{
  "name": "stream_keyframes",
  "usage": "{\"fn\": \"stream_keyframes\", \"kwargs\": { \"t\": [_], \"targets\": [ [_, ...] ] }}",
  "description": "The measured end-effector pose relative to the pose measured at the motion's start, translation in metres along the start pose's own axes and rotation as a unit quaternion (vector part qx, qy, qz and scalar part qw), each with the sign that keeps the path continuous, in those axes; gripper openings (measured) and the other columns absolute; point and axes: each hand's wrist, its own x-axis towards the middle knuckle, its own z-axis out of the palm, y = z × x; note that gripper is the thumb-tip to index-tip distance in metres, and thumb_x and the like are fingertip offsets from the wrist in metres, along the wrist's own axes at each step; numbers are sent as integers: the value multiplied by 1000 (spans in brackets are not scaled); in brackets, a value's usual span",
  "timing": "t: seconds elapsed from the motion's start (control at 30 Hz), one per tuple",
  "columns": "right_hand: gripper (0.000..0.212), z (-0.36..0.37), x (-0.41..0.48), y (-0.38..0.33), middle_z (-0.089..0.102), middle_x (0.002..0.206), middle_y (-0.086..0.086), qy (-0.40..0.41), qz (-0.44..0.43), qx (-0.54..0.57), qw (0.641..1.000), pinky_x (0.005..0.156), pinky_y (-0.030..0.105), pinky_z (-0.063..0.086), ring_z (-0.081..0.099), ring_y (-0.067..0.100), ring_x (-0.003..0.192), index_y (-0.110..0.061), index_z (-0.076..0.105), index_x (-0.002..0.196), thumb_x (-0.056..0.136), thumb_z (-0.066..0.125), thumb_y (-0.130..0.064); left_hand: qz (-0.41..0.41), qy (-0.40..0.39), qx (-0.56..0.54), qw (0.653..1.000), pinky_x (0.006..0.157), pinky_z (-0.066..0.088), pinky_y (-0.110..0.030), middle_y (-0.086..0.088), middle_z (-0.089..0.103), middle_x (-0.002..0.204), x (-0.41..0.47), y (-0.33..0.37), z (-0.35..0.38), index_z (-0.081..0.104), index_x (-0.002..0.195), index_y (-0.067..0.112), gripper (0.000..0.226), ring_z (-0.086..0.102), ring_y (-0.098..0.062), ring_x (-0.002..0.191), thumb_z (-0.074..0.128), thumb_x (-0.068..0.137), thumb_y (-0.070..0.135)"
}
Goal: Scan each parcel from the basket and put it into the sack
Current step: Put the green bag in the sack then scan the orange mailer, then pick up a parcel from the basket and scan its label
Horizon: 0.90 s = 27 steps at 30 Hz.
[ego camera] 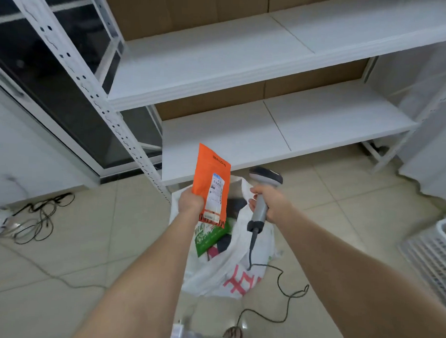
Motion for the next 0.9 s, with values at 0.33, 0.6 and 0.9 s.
{"fn": "stream_keyframes", "kwargs": {
  "t": [0.33,0.6,0.9],
  "targets": [
    [8,21,114,53,53,69,10,53,40,8,998,53,29,50,54,21,55,-3,55,84,87,62,1,-73,-57,129,987,83,50,-34,-16,65,114,98,-94,47,62,115,7,32,62,-33,102,44,89,5],
    [18,-11,193,86,56,82,11,83,59,-8,995,64,34,54,59,23,69,-4,54,100,86,65,-4,-114,-167,74,976,81,50,-30,-20,63,116,134,-137,154,59,125,4,38,63,-30,98,46,90,-4],
    [13,-35,216,103,54,83,12,73,62,29,995,72,37,54,58,22,68,-3,54,98,88,63,-2,-123,-138,203,962,88,48,-34,-20,60,120,147,-155,180,55,121,-4,32,59,-33,110,41,95,7]
  ]
}}
